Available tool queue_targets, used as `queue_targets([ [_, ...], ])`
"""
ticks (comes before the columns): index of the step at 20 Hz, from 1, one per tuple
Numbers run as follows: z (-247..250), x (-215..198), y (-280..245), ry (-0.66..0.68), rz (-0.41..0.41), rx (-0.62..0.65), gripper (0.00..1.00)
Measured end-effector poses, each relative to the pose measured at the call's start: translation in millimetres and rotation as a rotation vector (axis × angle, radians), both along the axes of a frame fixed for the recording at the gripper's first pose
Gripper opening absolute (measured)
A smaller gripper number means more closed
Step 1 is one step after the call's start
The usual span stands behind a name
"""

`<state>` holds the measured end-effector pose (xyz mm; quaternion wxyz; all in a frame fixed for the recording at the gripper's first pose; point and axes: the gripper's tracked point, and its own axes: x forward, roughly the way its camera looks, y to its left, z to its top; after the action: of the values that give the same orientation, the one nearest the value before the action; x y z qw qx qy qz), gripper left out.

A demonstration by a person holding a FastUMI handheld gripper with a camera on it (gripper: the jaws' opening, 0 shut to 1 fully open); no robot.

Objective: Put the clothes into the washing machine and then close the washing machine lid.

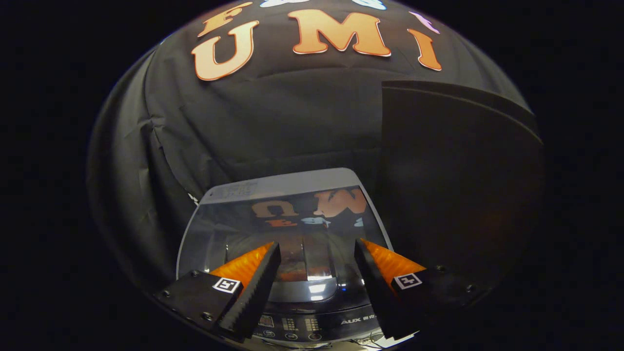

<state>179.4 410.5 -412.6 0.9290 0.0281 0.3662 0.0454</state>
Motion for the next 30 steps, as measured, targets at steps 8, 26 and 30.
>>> queue_targets([
  [8, 115, 27, 10, -0.206, 0.054, 0.041, 0.98],
  [26, 372, -84, -197, -0.622, 0.052, 0.014, 0.98],
  [30, 382, -131, -251, -0.642, 0.046, 0.015, 0.98],
])
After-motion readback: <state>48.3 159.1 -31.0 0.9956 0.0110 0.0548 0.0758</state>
